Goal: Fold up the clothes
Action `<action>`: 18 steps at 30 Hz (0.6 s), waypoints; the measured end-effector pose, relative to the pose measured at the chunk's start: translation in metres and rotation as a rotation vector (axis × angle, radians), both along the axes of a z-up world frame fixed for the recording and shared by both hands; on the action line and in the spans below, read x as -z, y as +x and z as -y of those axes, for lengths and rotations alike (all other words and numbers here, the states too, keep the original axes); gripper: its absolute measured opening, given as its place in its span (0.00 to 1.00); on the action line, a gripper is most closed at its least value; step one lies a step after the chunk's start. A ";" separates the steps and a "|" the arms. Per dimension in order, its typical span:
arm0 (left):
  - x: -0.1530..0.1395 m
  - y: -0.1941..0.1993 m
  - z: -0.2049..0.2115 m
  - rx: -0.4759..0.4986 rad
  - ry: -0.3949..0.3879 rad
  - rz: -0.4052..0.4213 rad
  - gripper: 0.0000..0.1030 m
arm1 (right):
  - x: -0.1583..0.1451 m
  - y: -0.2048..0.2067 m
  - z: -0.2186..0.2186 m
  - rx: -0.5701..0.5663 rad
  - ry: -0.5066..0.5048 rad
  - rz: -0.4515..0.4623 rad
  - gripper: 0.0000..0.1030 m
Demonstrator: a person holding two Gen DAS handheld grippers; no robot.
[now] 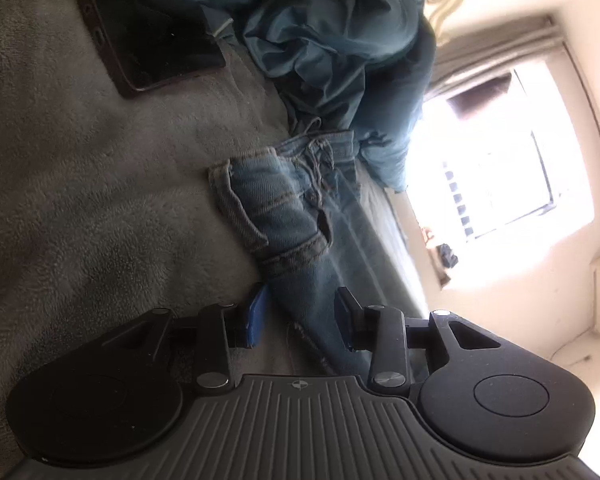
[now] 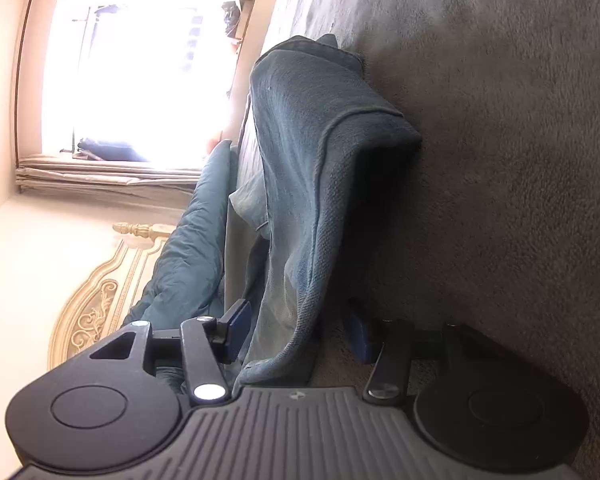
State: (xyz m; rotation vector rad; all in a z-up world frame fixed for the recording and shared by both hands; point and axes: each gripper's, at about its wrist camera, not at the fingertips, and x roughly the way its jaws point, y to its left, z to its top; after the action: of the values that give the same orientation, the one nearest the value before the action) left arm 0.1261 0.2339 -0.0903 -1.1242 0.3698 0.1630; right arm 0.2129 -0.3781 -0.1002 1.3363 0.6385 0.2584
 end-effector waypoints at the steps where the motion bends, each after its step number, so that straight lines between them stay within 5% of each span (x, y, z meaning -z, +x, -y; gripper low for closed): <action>1: 0.000 0.002 0.003 0.001 0.016 -0.007 0.37 | 0.002 0.001 0.001 0.000 0.009 0.000 0.51; 4: -0.005 0.005 0.010 -0.005 0.037 -0.022 0.49 | 0.004 0.003 0.004 -0.008 0.015 0.003 0.50; 10: -0.003 0.006 0.006 -0.145 -0.061 -0.069 0.49 | 0.003 0.006 0.008 -0.026 0.003 -0.001 0.50; 15: -0.006 0.016 0.010 -0.197 -0.011 -0.111 0.28 | 0.003 0.015 0.009 -0.023 -0.002 0.011 0.44; 18: -0.006 0.016 0.007 -0.205 -0.009 -0.125 0.11 | 0.007 0.023 0.006 0.005 0.000 -0.004 0.22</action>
State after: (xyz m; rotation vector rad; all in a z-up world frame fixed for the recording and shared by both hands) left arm 0.1421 0.2273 -0.0841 -1.1628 0.3657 0.4139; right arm 0.2355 -0.3839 -0.1068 1.3381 0.6386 0.2521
